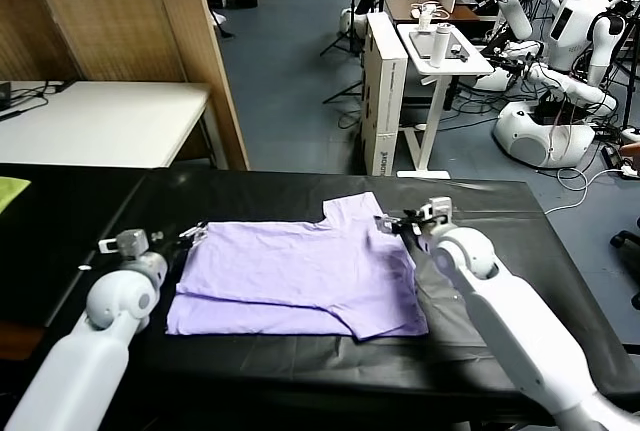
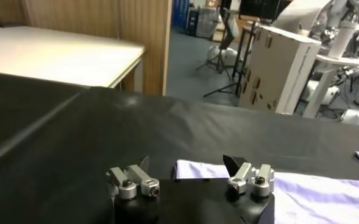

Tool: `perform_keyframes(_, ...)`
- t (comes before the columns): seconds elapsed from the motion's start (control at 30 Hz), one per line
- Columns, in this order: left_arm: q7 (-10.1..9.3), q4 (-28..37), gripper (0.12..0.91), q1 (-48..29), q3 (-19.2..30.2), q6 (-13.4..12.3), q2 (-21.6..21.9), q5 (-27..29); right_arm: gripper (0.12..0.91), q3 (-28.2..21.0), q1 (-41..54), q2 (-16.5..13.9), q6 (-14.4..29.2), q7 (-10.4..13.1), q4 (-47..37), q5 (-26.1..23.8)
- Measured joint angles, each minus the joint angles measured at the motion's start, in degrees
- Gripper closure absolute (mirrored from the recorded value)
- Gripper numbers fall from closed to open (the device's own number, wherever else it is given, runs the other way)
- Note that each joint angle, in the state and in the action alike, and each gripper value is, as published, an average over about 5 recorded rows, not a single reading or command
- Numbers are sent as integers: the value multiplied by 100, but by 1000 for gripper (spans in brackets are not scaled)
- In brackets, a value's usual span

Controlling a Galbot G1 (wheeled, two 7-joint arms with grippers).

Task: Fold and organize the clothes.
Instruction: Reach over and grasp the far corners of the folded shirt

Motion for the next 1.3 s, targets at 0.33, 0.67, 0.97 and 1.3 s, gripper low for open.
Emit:
perform_keyframes(0.33,-45,427,123,-490,215,221,-69,-256,118,-120,280,202,-86,4,-412,-107)
perform_keyframes(0.67,-51,708,133,-684,275,310,-149,-306,165,-154,305,229,-130,-8,-486,-108)
perform_keyframes(0.97,-52,766,246,-623,273,382,-210,-287,214,-182,306,303,-136,-13,-564,-121)
perform_keyframes(1.3,7,921,438,-657,263,357,-254,-258,357,-200,323,329,-133,-25,-613,-134)
